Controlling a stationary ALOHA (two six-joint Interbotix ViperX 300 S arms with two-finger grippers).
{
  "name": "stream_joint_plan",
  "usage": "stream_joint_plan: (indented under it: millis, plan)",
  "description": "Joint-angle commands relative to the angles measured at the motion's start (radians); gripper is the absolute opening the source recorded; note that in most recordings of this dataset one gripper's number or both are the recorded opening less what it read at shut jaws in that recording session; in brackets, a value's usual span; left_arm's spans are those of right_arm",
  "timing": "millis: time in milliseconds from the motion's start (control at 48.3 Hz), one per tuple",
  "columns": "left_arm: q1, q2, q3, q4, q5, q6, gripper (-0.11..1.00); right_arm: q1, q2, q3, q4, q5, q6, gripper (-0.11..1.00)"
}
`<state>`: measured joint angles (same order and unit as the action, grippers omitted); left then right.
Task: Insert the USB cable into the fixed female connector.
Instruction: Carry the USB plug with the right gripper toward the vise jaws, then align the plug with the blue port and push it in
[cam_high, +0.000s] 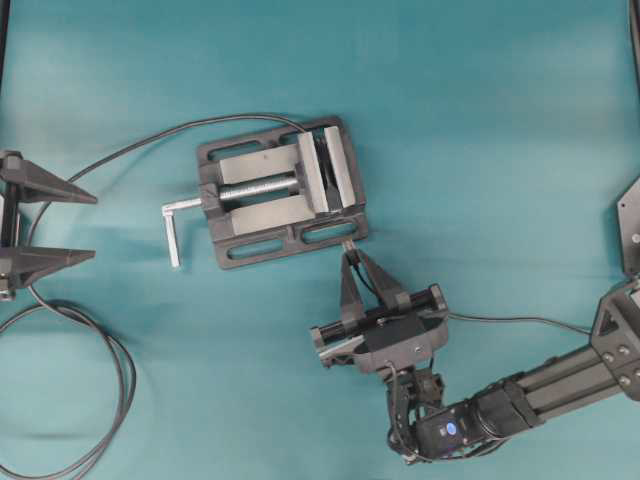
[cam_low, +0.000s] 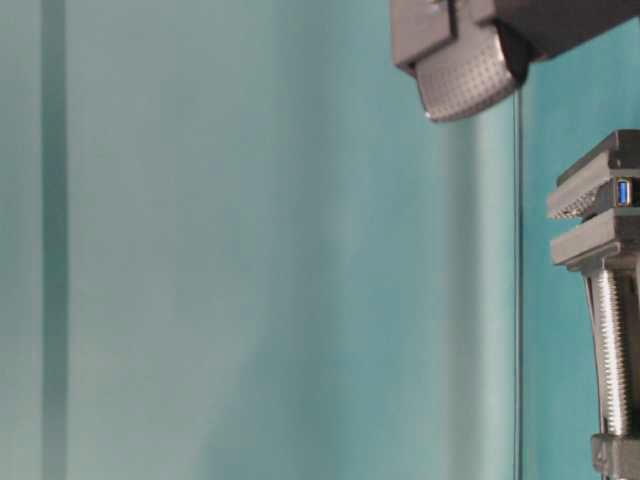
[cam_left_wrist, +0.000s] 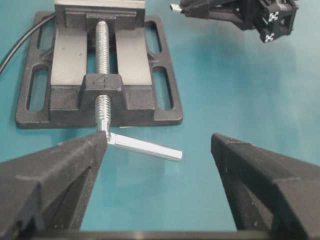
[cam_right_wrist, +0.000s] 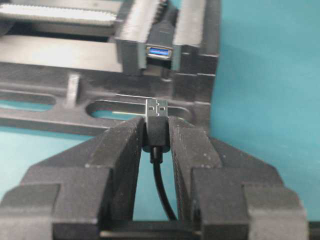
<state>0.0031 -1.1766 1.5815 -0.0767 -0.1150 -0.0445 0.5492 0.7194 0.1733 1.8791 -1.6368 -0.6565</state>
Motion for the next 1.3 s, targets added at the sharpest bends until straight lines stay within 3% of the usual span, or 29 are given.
stream_joint_plan:
  millis: [0,1284]
  plan:
    - [0.003,0.008,-0.012,0.005,-0.009,-0.002,1.0,0.0,-0.011,-0.028,0.006,-0.017,-0.005,0.22]
    - [0.003,0.008,-0.011,0.003,-0.009,-0.002,1.0,-0.067,-0.035,-0.052,-0.005,-0.014,-0.005,0.22]
